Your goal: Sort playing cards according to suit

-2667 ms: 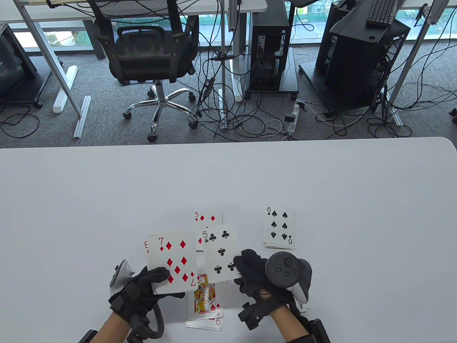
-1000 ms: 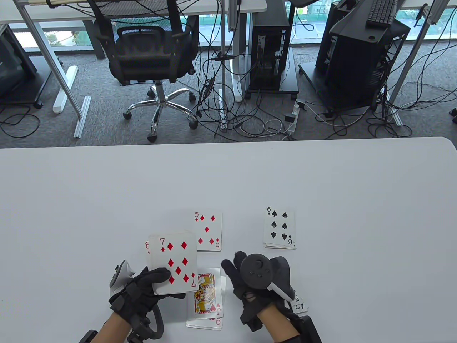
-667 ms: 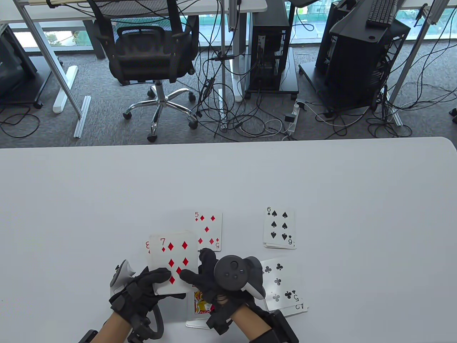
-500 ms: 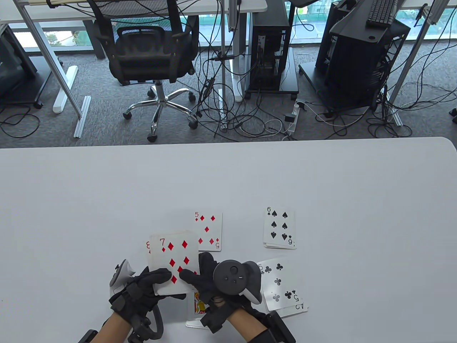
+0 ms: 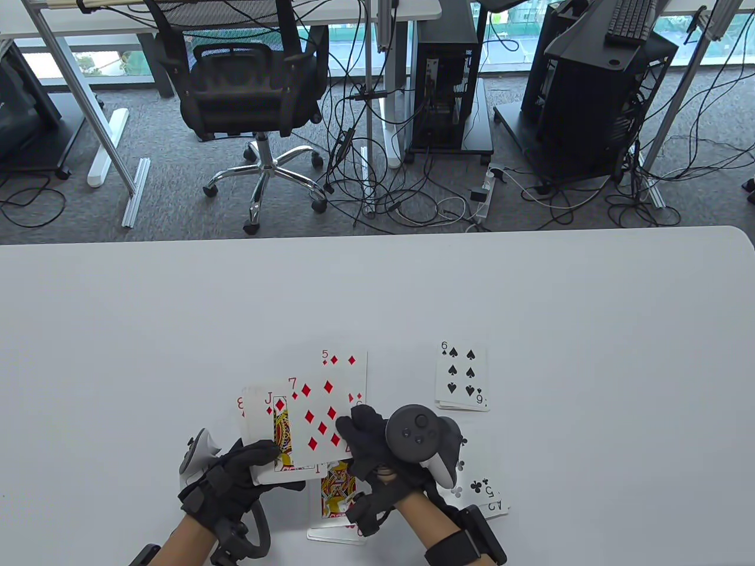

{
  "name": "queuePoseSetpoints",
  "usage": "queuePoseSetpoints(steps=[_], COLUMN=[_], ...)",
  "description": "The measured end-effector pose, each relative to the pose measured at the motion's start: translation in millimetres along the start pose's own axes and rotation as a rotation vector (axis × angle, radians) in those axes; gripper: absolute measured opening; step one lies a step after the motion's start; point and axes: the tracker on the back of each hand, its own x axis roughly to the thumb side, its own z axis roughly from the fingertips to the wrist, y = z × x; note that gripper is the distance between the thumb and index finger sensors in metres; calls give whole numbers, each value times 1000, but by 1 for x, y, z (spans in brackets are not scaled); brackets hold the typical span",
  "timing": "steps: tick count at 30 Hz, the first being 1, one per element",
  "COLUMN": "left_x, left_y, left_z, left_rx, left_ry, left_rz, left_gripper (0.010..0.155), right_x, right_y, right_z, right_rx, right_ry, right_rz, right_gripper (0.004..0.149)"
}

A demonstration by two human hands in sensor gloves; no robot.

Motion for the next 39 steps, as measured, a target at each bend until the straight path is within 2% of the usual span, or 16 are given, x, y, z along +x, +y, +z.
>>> queuePoseSetpoints(steps=[5, 8, 10, 14, 21, 24, 33, 36, 39], left_x=[4, 5, 6, 7, 7, 8, 10, 10, 10], left_y=[2, 3, 3, 3, 2, 3, 6, 6, 6], left_z=[1, 1, 2, 2, 2, 3, 3, 3, 3], left_rx=[15, 16, 18, 18, 23, 30, 48, 47, 47], left_ry=[-20, -31, -37, -38, -30, -32, -25, -26, -28], left_rz=[7, 18, 16, 16, 17, 13, 12, 13, 9], left_gripper=[61, 60, 61, 60, 61, 61, 61, 61, 61], right_x=[-5, -11, -18, -30, -45, -48, -49, -48, -49], right_y=[-34, -45, -46, -30, 12, 28, 62, 68, 66], right_z=[-18, -27, -34, -46, -80, -91, -101, -101, -100], right_rx=[-94, -140, -129, -86, -22, 19, 187, 237, 230], right_ry=[49, 86, 132, 204, 315, 354, 343, 341, 338], right_rz=[-79, -51, -14, 61, 231, 374, 949, 1045, 1027], right_gripper=[40, 40, 40, 40, 41, 43, 58, 60, 60])
